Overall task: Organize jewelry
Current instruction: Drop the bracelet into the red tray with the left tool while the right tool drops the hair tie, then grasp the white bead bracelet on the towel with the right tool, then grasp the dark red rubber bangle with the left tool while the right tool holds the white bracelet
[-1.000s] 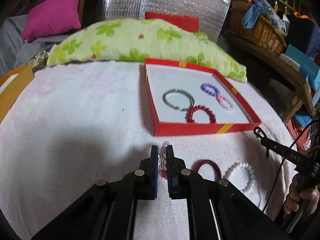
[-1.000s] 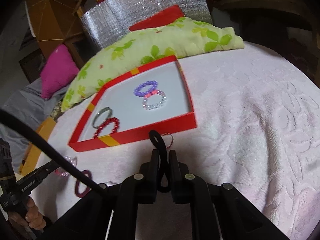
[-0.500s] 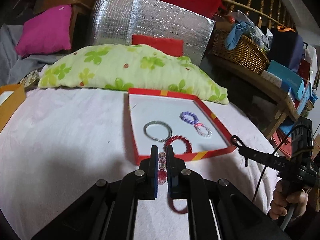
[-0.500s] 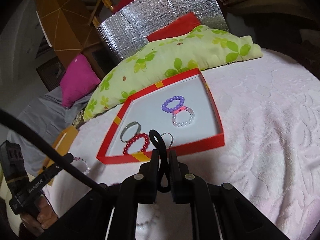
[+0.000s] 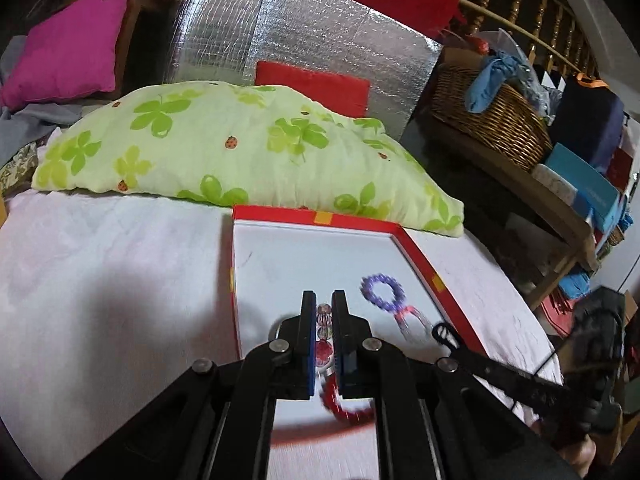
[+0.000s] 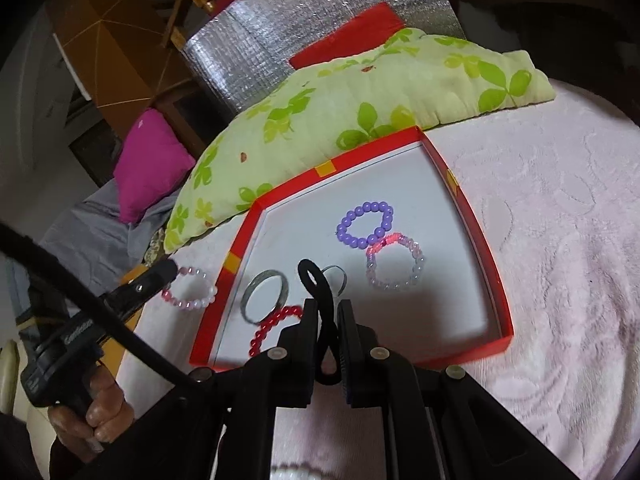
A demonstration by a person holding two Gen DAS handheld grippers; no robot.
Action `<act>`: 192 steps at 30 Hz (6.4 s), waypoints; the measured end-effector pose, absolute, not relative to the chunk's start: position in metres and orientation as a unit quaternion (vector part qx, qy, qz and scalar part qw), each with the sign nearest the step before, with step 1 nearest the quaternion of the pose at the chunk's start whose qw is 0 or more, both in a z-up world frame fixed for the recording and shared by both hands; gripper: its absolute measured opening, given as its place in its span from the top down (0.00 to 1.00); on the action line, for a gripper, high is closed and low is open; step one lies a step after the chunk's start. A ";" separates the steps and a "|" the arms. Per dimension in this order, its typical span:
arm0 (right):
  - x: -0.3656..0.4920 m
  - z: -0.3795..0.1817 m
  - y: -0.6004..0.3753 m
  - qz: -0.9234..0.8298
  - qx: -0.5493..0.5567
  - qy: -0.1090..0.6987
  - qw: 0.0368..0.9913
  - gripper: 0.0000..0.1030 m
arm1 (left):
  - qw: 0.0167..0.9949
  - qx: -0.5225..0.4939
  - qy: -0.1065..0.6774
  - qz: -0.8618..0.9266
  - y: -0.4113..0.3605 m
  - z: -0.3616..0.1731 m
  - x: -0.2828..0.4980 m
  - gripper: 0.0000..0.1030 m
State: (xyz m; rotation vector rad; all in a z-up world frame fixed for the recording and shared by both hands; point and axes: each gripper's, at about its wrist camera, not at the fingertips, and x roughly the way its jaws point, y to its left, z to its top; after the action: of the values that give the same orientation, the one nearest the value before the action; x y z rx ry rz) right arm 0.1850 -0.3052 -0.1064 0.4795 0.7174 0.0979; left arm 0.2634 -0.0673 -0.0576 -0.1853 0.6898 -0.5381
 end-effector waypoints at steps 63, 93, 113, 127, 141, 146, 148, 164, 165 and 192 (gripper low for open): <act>0.113 -0.106 -0.290 0.019 0.193 0.316 0.929 0.43 | 0.913 0.125 0.373 -0.109 -0.056 -0.093 0.152 0.29; 0.081 -0.142 -0.246 -0.035 0.055 0.379 0.923 0.90 | 0.890 0.119 0.416 -0.140 -0.059 -0.121 0.125 0.29; 0.086 -0.143 -0.283 -0.074 0.143 0.378 0.912 0.89 | 0.893 0.151 0.399 -0.143 -0.070 -0.123 0.120 0.29; 0.088 -0.144 -0.283 -0.069 0.140 0.381 0.911 0.88 | 0.890 0.163 0.401 -0.141 -0.076 -0.127 0.121 0.29; 0.088 -0.146 -0.289 -0.058 0.164 0.377 0.910 0.88 | 0.889 0.152 0.403 -0.154 -0.081 -0.128 0.121 0.29; 0.088 -0.146 -0.289 -0.058 0.165 0.377 0.910 0.88 | 0.891 0.138 0.396 -0.171 -0.083 -0.123 0.119 0.29; 0.088 -0.146 -0.289 -0.058 0.165 0.377 0.909 0.88 | 0.893 0.136 0.390 -0.178 -0.084 -0.121 0.117 0.29; 0.089 -0.147 -0.288 -0.061 0.162 0.373 0.912 0.87 | 0.869 0.102 0.418 -0.243 -0.111 -0.130 0.127 0.29; 0.089 -0.147 -0.288 -0.061 0.161 0.372 0.912 0.87 | 0.867 0.101 0.419 -0.248 -0.113 -0.131 0.126 0.29; 0.091 -0.148 -0.283 -0.067 0.142 0.365 0.918 0.87 | 0.873 0.118 0.404 -0.248 -0.113 -0.128 0.123 0.76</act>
State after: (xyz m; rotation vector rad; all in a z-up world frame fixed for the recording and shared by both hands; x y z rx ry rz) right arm 0.0910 -0.2829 -0.1481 0.2923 0.7509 -0.1376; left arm 0.1235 -0.1125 -0.1282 0.2458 0.8440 -0.5174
